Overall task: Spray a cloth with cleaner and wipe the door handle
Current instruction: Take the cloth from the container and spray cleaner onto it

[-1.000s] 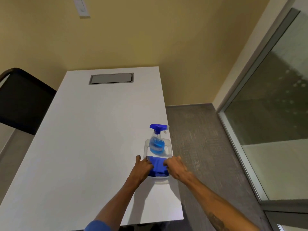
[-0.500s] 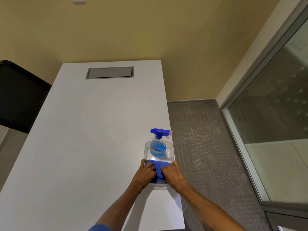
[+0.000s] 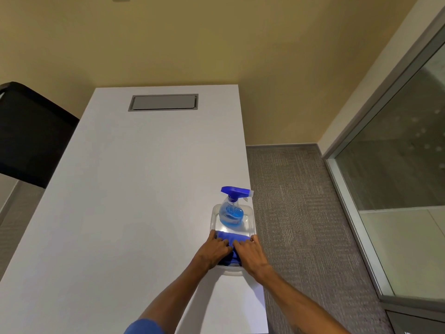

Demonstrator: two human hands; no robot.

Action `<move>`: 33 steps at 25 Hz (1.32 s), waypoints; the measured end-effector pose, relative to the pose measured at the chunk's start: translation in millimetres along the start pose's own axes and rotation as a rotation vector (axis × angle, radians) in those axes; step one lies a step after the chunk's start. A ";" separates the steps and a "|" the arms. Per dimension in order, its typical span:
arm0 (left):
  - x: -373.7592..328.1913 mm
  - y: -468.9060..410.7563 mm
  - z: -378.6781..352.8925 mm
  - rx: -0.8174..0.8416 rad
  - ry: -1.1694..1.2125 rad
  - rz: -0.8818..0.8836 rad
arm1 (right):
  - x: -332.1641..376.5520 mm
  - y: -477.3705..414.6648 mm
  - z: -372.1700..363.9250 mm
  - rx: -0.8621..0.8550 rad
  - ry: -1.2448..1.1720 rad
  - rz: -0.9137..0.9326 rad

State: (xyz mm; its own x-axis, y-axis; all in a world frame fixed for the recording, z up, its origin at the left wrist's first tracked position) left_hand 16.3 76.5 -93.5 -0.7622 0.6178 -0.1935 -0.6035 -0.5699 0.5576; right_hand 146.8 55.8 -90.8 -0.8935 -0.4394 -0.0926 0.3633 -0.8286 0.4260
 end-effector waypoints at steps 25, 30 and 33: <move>31.1 82.3 114.6 -0.438 0.643 -0.019 | -76.0 55.2 88.4 -0.328 -0.648 -0.043; 10.2 114.7 140.8 -0.489 0.558 -0.078 | -83.2 87.6 123.8 -0.402 -0.772 -0.048; -3.0 135.6 155.5 -0.510 0.537 -0.110 | -85.3 106.8 147.5 -0.437 -0.767 -0.025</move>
State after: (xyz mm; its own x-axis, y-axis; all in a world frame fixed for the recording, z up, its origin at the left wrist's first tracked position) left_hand -26.8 81.6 108.3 -0.6217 0.4109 -0.6668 -0.6169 -0.7814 0.0937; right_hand 223.0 56.0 95.3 -0.7766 -0.1955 0.5989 0.2693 -0.9624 0.0351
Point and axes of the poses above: each hand's wrist, its own y-axis away from the middle knuckle, its own z-axis out of the back of the hand, x = y × z, the point moved 3 cm from there along -y, towards the middle knuckle, and after that the axes turned 8 degrees about y, right-handed, at the moved point
